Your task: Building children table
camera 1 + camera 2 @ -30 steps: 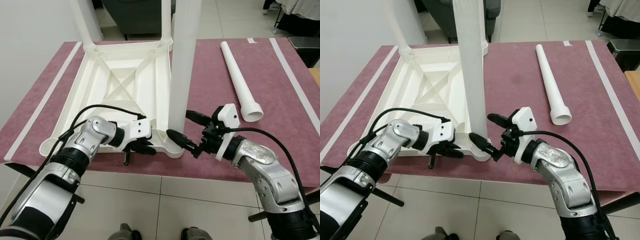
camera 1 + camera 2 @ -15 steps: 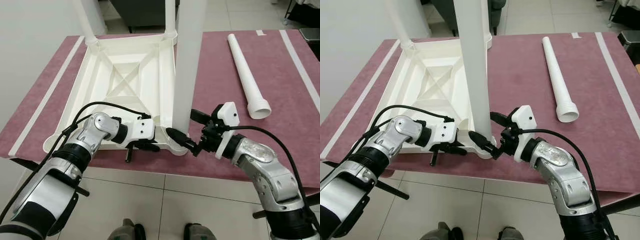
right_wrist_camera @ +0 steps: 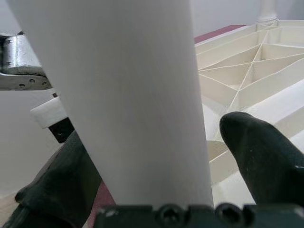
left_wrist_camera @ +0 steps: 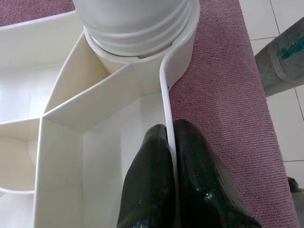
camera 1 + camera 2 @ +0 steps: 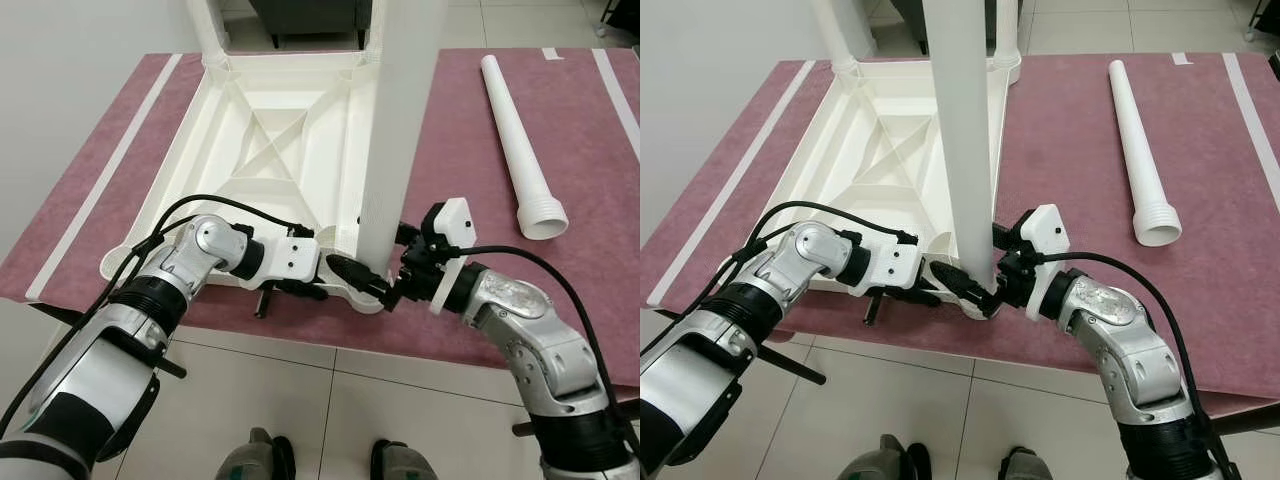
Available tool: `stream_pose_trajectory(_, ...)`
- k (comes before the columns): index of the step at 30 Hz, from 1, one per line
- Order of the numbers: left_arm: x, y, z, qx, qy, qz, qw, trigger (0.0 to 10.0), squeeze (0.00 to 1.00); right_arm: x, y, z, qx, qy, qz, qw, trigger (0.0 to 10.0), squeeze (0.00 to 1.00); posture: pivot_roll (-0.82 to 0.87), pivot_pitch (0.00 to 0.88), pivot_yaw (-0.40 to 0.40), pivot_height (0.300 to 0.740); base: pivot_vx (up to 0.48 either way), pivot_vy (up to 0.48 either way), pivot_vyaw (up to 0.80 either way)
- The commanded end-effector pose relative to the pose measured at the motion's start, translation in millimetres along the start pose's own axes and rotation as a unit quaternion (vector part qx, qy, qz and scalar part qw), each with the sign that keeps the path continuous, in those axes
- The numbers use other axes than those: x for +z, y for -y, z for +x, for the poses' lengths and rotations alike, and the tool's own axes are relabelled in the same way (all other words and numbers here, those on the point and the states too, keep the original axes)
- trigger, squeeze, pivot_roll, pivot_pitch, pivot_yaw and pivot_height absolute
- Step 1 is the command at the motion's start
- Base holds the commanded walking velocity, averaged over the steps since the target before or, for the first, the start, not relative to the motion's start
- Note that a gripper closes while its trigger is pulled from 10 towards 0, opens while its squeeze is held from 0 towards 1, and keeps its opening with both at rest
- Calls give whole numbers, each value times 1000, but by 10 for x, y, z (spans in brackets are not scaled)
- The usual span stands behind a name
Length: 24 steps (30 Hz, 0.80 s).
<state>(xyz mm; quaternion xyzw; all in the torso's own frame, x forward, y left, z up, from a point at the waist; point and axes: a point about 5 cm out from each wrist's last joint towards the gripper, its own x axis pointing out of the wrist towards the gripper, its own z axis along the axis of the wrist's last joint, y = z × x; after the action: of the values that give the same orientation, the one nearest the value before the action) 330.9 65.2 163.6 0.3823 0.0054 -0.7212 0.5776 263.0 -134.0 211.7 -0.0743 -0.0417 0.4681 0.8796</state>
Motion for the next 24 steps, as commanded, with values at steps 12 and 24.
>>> stream_pose_trajectory(12, 87, 58, -11, -56, 72, -29, 995, 0, 0, -155, -17, 10, -3, -39, 6, 999, 0, 0, -124, 140, 156, 740, 0, 0, 0)
stream_pose_trajectory(24, 275, -188, 120, 24, 131, -59, 989, 0, 0, -510, 236, -21, -451, -129, 106, 877, 0, 0, -144, 146, 148, 740, 0, 0, 0)
